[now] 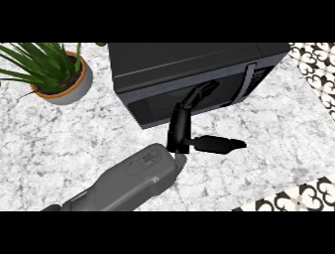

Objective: Pick up the milk, place it into the microwave and close the microwave

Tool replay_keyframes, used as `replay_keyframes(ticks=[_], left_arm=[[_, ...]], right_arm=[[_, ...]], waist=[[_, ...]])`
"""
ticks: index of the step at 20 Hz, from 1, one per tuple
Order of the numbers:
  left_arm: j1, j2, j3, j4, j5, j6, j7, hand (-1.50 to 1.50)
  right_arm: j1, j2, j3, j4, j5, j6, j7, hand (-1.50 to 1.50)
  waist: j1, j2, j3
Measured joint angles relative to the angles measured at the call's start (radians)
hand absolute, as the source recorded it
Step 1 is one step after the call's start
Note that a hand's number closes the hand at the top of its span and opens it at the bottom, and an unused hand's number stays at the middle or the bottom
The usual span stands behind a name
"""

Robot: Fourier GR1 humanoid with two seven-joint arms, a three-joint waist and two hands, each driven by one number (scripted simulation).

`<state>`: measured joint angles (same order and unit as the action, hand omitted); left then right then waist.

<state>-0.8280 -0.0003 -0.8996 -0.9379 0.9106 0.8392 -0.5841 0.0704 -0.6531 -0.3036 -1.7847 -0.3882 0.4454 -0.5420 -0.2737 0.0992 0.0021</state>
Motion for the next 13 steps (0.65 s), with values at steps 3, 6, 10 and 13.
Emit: replay_keyframes(ticks=[3, 6, 10, 13], left_arm=[[-0.001, 0.0, -0.001, 0.003, 0.014, -0.003, -0.014, -1.5], [-0.004, 0.0, -0.004, 0.009, 0.027, -0.004, -0.027, -1.5], [-0.006, 0.0, -0.007, 0.016, 0.043, -0.008, -0.046, -1.5], [-0.008, 0.0, -0.009, 0.019, 0.057, -0.011, -0.059, -1.5]], right_arm=[[-0.01, 0.007, 0.014, 0.03, -0.053, 0.03, 0.013, -1.5], [-0.021, 0.006, 0.021, 0.059, -0.096, 0.054, 0.028, -1.5], [-0.041, -0.007, 0.02, 0.096, -0.141, 0.081, 0.044, -1.5], [-0.058, -0.018, 0.017, 0.126, -0.169, 0.1, 0.052, -1.5]], waist=[[0.0, 0.001, 0.0], [-0.002, 0.0, 0.0], [-0.004, 0.0, -0.001], [-0.004, 0.001, 0.0]])
